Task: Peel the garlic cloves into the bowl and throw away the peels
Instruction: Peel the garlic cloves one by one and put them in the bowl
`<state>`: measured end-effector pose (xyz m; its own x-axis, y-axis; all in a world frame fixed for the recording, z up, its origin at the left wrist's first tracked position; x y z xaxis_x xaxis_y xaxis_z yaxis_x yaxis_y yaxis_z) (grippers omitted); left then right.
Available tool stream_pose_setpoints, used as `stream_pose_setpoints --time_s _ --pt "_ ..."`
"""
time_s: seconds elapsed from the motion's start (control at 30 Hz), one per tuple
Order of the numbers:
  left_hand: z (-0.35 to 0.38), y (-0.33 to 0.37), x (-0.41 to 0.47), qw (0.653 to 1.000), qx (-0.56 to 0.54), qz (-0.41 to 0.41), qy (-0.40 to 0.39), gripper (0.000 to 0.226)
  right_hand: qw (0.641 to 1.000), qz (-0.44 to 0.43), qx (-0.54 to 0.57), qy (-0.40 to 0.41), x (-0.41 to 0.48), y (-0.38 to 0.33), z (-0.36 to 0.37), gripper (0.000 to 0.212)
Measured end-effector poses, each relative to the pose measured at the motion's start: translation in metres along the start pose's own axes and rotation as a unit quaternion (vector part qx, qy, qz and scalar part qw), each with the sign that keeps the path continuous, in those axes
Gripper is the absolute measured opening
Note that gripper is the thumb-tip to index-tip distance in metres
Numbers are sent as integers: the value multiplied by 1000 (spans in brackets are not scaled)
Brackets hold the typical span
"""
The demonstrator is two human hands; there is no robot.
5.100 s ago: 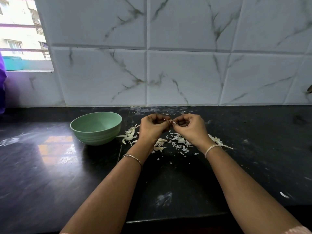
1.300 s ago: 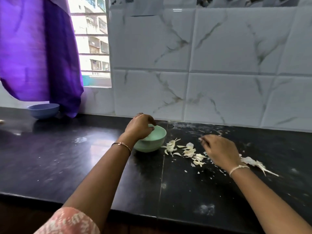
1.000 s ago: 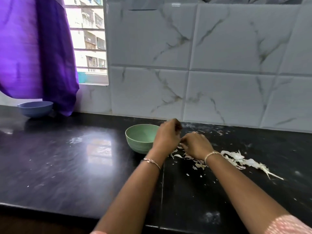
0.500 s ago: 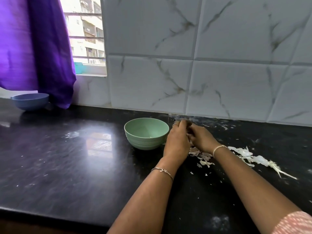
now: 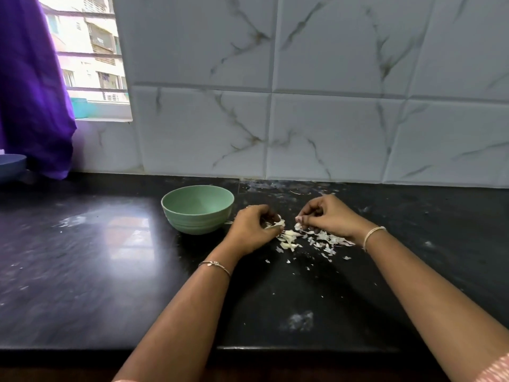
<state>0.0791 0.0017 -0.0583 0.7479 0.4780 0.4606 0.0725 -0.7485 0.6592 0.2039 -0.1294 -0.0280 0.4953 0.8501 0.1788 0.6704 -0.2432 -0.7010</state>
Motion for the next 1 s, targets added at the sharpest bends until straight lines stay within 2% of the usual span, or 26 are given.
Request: stream_pose_setpoints --time_s 0.17,0.3,0.47,0.6,0.67,0.8,0.87,0.97,1.0 --pt "1 -1 -3 998 52 28 -5 14 994 5 -50 -99 -22 -1 -12 14" --pt "0 1 -4 996 82 42 10 10 982 -43 -162 -89 -27 -25 -24 11" --pt "3 4 -5 992 108 65 23 10 963 -104 -250 -1 -31 -65 -37 8" --pt "5 3 -5 991 118 65 23 9 932 -73 -347 -79 -35 -37 13 9" --pt "6 4 -5 990 118 68 22 10 934 -70 -344 -72 -34 -28 14 12" --pt "5 5 -3 991 115 65 25 17 975 -78 -208 -17 -30 -33 -16 11" --pt "5 7 -4 991 113 68 26 23 982 -83 -167 -22 -32 -28 -14 12" --pt "6 8 -4 991 110 70 21 27 963 -65 -245 -85 -38 -8 7 9" --pt "6 7 -4 991 110 70 18 27 961 -58 -257 -84 -38 -3 6 8"
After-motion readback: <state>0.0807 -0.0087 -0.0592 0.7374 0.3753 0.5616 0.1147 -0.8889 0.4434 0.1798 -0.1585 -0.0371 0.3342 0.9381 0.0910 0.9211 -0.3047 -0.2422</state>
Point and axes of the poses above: each hand's wrist, its own x-axis towards the middle knuckle, its own z-axis out of the palm, y = z × x, the point moved 5 cm from there along x, towards the middle knuckle, and after that the axes turned 2 degrees about -x, right-handed, at the moved point
